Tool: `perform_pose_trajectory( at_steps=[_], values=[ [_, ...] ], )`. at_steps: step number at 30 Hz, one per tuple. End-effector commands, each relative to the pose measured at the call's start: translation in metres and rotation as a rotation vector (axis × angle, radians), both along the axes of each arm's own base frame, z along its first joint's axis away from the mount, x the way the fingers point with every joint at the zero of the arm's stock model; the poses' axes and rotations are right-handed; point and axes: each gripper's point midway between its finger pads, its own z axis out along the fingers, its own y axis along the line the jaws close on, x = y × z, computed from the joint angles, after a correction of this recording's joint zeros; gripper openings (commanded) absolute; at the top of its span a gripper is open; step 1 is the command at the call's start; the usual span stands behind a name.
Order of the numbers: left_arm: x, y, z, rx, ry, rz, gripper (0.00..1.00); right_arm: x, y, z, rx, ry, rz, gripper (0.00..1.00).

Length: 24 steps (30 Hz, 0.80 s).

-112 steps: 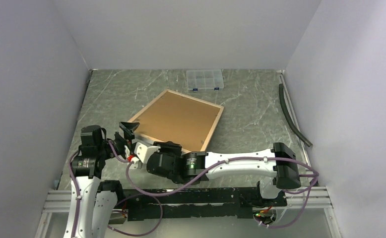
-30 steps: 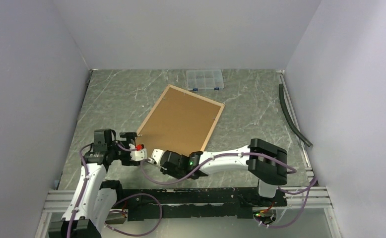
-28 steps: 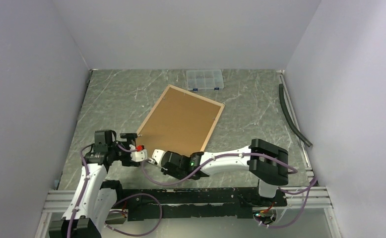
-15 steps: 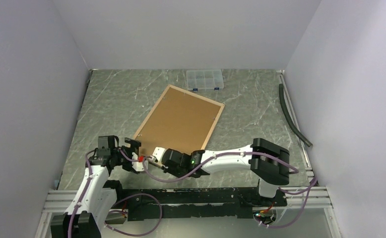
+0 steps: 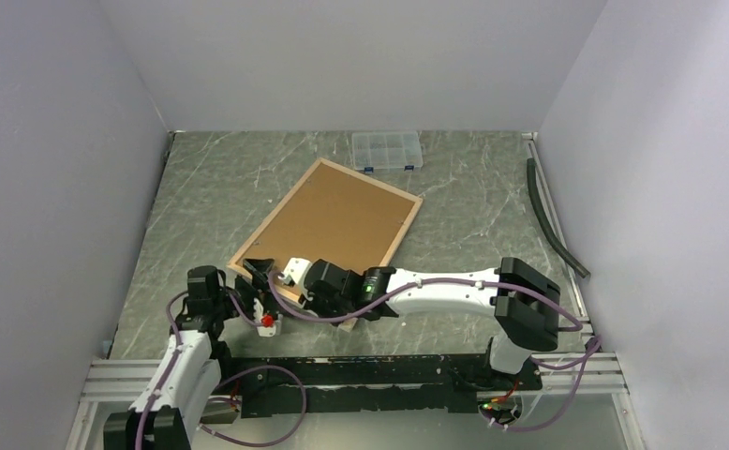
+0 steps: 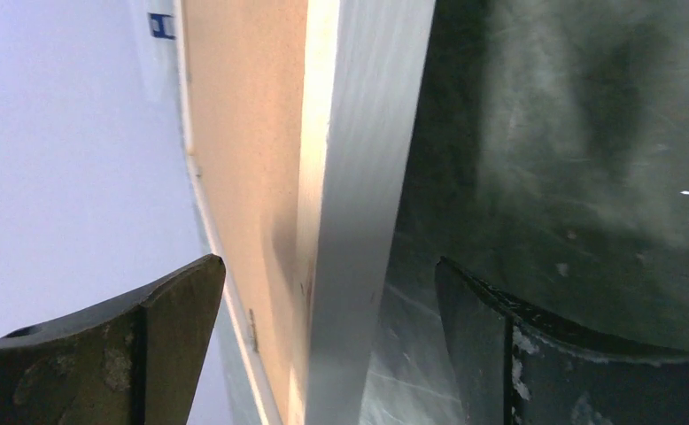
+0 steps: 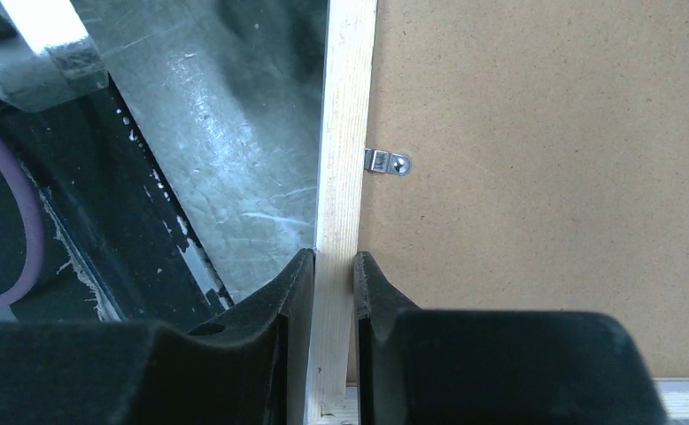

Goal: Put the photo into the frame
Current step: Turn over the photo frame at the center of the board.

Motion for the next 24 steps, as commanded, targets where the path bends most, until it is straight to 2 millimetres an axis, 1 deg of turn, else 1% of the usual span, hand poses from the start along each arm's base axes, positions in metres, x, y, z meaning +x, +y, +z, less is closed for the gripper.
perform_pose_trajectory(
  at_steps=[1, 2, 3, 5, 6, 8, 10, 12, 13, 14, 15, 16, 20, 21, 24],
  values=[
    [0.024, -0.014, 0.040, -0.016, -0.284, -0.102, 0.92, 0.002, 0.026, 0.059, 0.164, -0.022, 0.020, 0.00],
    [0.027, -0.015, 0.041, -0.015, -0.309, -0.108, 0.90, 0.002, 0.026, 0.059, 0.163, -0.019, 0.022, 0.00],
    [0.030, -0.016, 0.042, -0.013, -0.338, -0.112, 0.85, 0.001, 0.026, 0.060, 0.162, -0.017, 0.024, 0.00],
    [0.036, -0.017, 0.046, -0.002, -0.381, -0.114, 0.73, 0.001, 0.026, 0.062, 0.162, -0.017, 0.024, 0.00],
    [0.038, -0.017, 0.049, 0.000, -0.397, -0.115, 0.66, 0.001, 0.025, 0.063, 0.160, -0.020, 0.023, 0.02],
    [0.041, -0.018, 0.056, -0.003, -0.416, -0.117, 0.53, 0.003, 0.022, 0.064, 0.152, -0.037, 0.019, 0.11],
    [0.039, -0.019, 0.061, -0.008, -0.403, -0.122, 0.34, 0.006, 0.017, 0.066, 0.144, -0.061, 0.013, 0.23],
    [0.035, -0.020, 0.065, -0.015, -0.369, -0.129, 0.22, 0.011, 0.011, 0.069, 0.138, -0.094, 0.003, 0.40],
    [0.032, -0.021, 0.068, -0.022, -0.353, -0.133, 0.20, 0.013, 0.007, 0.070, 0.131, -0.117, -0.001, 0.52],
    [0.029, -0.022, 0.070, -0.029, -0.341, -0.134, 0.19, 0.016, 0.002, 0.071, 0.121, -0.155, -0.012, 0.68],
    [0.025, -0.022, 0.069, -0.038, -0.309, -0.133, 0.19, 0.018, -0.002, 0.074, 0.113, -0.192, -0.017, 0.92],
    [0.022, -0.023, 0.072, -0.043, -0.295, -0.131, 0.19, 0.020, -0.006, 0.075, 0.100, -0.233, -0.024, 0.99],
    [0.013, -0.023, 0.076, -0.049, -0.219, -0.127, 0.18, 0.022, -0.021, 0.077, 0.018, -0.388, -0.017, 1.00],
    [0.012, -0.022, 0.080, -0.053, -0.211, -0.122, 0.18, 0.021, -0.024, 0.077, -0.001, -0.419, -0.012, 1.00],
    [0.011, -0.022, 0.086, -0.063, -0.176, -0.109, 0.18, 0.013, -0.028, 0.082, -0.029, -0.504, 0.030, 1.00]
  ],
)
